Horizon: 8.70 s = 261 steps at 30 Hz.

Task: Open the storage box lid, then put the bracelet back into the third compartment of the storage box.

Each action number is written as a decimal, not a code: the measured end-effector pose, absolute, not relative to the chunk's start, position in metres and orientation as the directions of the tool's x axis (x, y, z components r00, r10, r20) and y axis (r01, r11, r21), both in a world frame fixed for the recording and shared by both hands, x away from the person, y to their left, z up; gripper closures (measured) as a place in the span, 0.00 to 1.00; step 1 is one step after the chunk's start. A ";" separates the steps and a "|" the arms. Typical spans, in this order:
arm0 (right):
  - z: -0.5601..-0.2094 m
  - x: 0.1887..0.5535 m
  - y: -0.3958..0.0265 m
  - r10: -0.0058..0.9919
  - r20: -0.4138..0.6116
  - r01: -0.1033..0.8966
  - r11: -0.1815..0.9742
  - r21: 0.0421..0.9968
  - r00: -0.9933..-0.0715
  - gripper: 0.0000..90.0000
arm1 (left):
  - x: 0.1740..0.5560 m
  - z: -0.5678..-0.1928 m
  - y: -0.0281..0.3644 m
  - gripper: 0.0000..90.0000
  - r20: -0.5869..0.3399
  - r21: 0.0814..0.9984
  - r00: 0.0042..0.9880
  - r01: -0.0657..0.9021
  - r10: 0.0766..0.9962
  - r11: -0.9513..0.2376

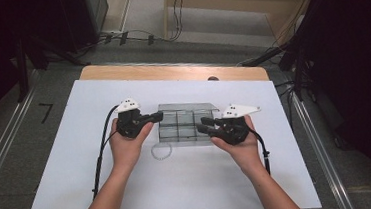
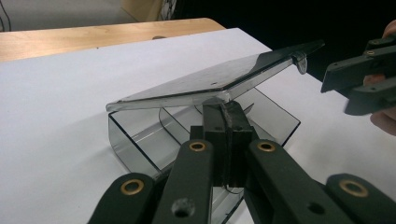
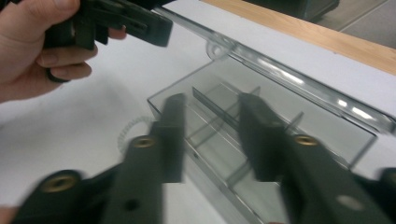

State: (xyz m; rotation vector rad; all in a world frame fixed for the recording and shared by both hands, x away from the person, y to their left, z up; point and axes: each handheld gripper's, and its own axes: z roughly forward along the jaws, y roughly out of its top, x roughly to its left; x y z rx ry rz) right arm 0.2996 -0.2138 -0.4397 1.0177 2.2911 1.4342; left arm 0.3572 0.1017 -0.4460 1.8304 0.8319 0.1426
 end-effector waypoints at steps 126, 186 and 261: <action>-0.525 0.447 -0.253 0.733 0.481 0.650 -0.069 0.757 -0.482 0.53 | 0.469 -0.508 0.088 0.64 -0.468 0.744 0.585 0.665 0.662 -0.063; -0.476 0.340 -0.274 0.801 0.217 0.473 0.091 0.876 -0.558 0.00 | 0.374 -0.450 0.094 0.00 -0.309 0.865 0.760 0.475 0.572 -0.164; -0.483 0.207 -0.344 0.857 0.131 0.396 0.091 0.914 -0.499 0.00 | 0.310 -0.496 0.117 0.68 -0.168 0.700 0.721 0.568 0.673 -0.434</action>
